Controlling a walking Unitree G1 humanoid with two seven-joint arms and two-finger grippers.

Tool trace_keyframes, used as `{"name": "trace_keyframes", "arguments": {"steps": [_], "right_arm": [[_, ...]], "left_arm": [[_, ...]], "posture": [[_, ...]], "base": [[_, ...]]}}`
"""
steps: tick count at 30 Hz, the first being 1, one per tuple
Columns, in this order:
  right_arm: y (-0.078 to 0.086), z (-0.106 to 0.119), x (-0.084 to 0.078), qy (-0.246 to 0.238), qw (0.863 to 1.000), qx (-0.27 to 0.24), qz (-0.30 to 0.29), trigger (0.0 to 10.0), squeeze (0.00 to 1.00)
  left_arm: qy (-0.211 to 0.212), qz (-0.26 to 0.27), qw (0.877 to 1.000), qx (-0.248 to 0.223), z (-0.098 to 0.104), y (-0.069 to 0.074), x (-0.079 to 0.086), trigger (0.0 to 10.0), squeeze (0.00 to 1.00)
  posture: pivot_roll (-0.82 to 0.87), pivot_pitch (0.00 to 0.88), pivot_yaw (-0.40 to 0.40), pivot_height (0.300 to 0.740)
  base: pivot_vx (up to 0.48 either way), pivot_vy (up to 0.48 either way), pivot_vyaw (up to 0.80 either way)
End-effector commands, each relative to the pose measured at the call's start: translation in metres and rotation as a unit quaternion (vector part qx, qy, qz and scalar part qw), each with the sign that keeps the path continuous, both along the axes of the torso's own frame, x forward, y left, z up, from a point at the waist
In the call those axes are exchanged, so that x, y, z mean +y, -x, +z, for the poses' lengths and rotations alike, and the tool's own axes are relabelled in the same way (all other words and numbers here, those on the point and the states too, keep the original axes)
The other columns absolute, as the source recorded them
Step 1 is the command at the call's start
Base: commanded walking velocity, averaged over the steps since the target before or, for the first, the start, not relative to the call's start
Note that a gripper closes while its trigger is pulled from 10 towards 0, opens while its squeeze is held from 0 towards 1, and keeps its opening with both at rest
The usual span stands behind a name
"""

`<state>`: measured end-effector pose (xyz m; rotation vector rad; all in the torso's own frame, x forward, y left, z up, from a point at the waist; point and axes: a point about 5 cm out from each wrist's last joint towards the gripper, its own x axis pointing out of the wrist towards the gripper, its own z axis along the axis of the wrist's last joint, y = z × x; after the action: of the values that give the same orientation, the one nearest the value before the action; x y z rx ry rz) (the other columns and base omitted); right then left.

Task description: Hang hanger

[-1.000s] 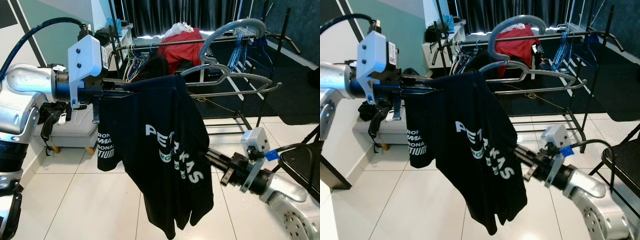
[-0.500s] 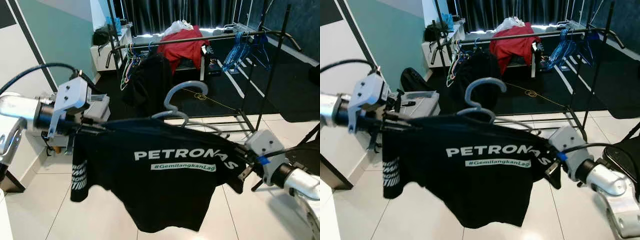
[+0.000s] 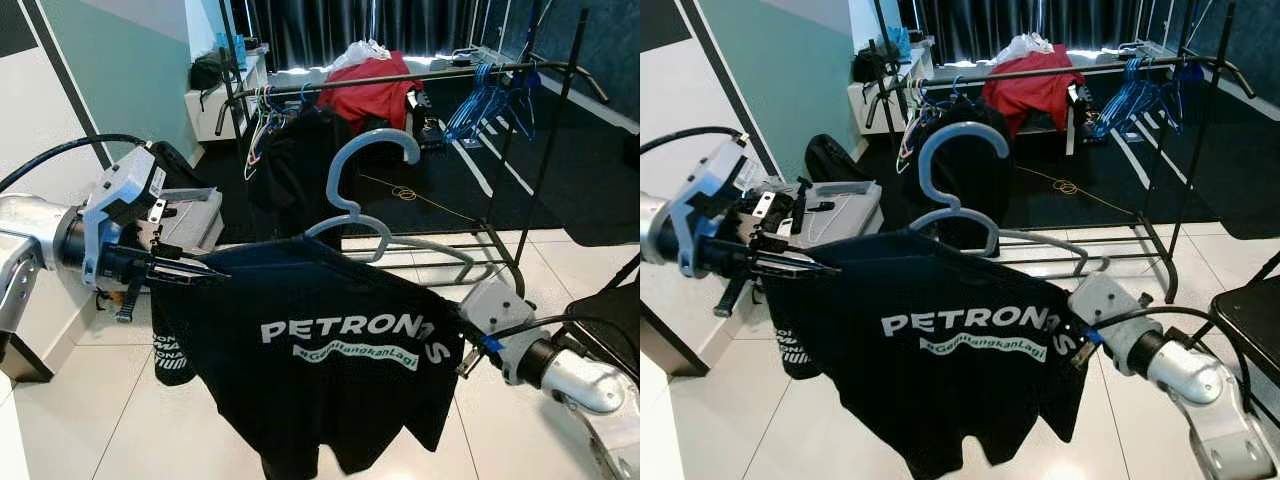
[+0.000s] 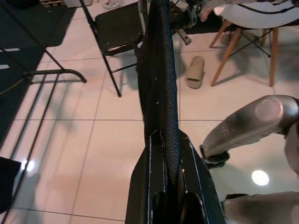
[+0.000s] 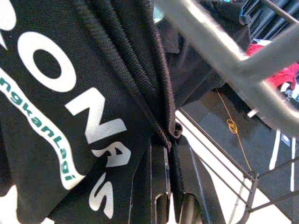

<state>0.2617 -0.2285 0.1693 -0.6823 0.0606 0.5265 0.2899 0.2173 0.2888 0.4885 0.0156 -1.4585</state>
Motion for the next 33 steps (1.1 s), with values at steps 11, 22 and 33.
{"name": "trace_keyframes", "arguments": {"steps": [11, 22, 33], "right_arm": [[0.001, 0.004, -0.021, 0.022, 0.999, -0.005, -0.047, 0.0, 0.0], [0.003, 0.015, -0.026, 0.05, 0.997, -0.024, -0.046, 0.0, 0.0], [-0.003, 0.023, -0.023, 0.066, 0.997, -0.036, -0.034, 0.0, 0.0]], "left_arm": [[-0.052, 0.043, 0.998, -0.011, 0.002, 0.002, 0.024, 10.0, 0.0], [-0.086, 0.071, 0.994, 0.018, -0.012, 0.003, 0.039, 10.0, 0.0], [-0.117, 0.051, 0.992, 0.024, -0.024, 0.006, 0.033, 10.0, 0.0]], "posture": [[-0.07, 0.0, 0.116, 0.74], [-0.07, 0.0, 0.117, 0.74], [-0.07, 0.0, 0.111, 0.74]], "base": [[0.0, 0.0, 0.0], [0.0, 0.0, 0.0], [0.0, 0.0, 0.0]]}}
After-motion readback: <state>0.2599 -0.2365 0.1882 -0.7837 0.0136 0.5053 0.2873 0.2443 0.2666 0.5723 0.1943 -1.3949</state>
